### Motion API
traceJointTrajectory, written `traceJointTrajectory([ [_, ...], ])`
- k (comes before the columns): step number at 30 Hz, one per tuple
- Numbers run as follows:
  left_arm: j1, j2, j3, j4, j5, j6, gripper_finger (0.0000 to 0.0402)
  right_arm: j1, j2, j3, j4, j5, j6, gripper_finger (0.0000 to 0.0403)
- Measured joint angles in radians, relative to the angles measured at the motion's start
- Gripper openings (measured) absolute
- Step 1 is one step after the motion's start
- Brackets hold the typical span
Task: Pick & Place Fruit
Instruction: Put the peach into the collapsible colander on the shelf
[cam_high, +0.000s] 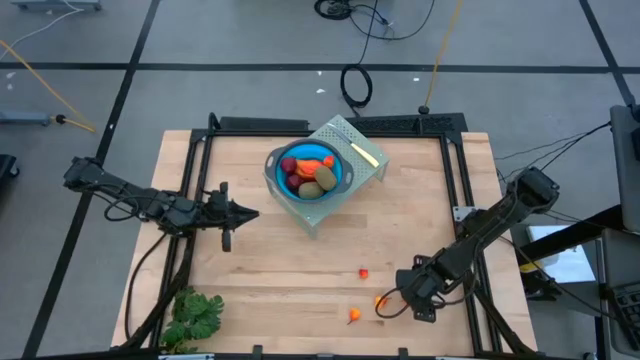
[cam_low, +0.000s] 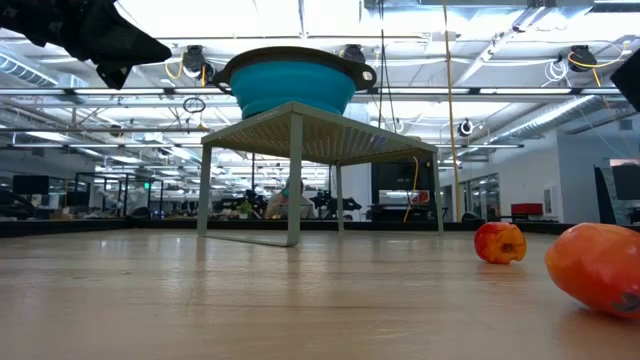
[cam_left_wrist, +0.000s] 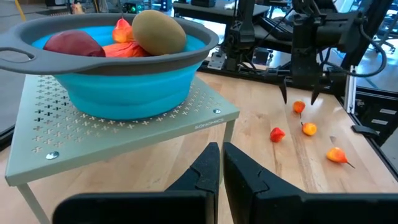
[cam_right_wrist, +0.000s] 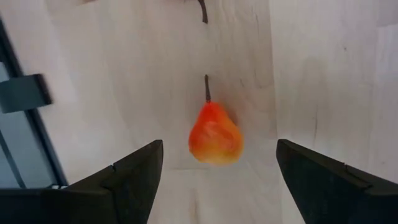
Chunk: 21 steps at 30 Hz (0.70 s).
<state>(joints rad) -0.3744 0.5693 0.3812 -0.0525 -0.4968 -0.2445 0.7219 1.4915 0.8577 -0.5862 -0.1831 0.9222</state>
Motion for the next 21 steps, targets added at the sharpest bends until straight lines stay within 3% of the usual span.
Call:
traceJointTrajectory([
  [21,0.000,0.000,0.000,-0.002,0.000,0.006,0.0019,0.014,0.090,0.004,0.022,0.049,0.030,0.0304],
])
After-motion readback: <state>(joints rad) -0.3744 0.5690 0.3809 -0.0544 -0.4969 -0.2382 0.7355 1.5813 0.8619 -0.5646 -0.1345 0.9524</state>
